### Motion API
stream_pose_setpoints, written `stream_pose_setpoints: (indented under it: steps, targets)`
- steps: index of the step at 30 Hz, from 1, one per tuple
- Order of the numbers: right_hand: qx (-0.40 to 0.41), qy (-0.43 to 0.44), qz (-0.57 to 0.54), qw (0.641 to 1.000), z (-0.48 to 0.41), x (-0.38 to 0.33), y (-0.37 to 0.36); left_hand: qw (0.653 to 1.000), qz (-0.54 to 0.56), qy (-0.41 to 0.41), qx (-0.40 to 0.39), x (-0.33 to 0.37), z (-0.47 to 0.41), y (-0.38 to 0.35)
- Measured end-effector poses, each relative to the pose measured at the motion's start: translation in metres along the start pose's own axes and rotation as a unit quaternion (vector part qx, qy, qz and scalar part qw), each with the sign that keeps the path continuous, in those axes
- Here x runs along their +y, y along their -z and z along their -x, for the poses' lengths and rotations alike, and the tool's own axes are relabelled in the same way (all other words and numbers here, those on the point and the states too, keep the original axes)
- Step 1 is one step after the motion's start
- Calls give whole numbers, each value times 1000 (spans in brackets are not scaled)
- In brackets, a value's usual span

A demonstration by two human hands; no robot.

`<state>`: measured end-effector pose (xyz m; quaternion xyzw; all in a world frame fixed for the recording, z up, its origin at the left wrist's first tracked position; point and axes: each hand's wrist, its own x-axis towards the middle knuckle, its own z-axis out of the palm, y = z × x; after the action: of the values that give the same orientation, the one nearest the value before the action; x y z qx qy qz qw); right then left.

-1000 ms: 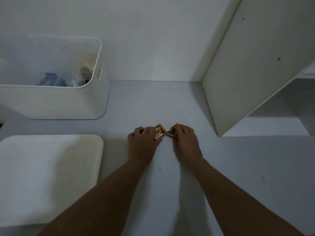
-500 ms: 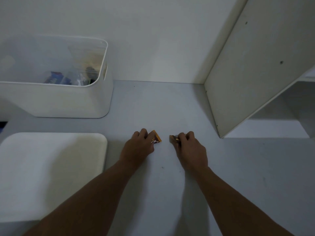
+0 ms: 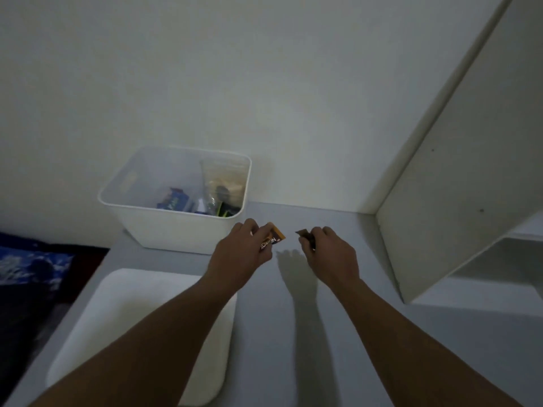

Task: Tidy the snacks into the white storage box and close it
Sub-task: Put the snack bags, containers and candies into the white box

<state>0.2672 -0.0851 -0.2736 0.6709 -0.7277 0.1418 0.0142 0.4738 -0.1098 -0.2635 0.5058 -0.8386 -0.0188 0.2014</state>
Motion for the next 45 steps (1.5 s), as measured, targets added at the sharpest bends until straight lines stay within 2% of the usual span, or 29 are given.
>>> stream_pose_setpoints:
  steps: [7, 11, 15, 18, 21, 25, 30, 34, 38, 45]
  targets:
    - [10, 43, -36, 998, -80, -108, 48, 993, 24, 92, 68, -77, -44, 88]
    - [-8, 34, -59, 998, -114, -161, 39, 985, 56, 144, 72, -126, -60, 102]
    - [-31, 14, -82, 996, -138, -194, 13, 981, 101, 159, 52, -164, -67, 97]
    - [-35, -9, -93, 995, -146, -197, 2, 980, 118, 156, 33, -178, -74, 89]
    - [-15, 1, -56, 998, -148, -183, -1, 980, 133, 149, 1, -178, -84, 78]
    - [-96, -5, -27, 995, -151, -166, 2, 983, 140, 108, -50, -162, -96, 65]
    - [-162, 20, -47, 986, -147, -162, 12, 982, 75, 88, -148, -148, -96, 54]
    - [-178, 31, -56, 982, -137, -163, 22, 989, 13, 63, -130, -146, -84, 68]
    - [-167, 72, -52, 982, -118, -169, 38, 990, -19, 82, -112, -143, -62, 94]
    - [-124, 62, -73, 988, -67, -185, 55, 988, -25, 127, -84, -135, 1, 139]
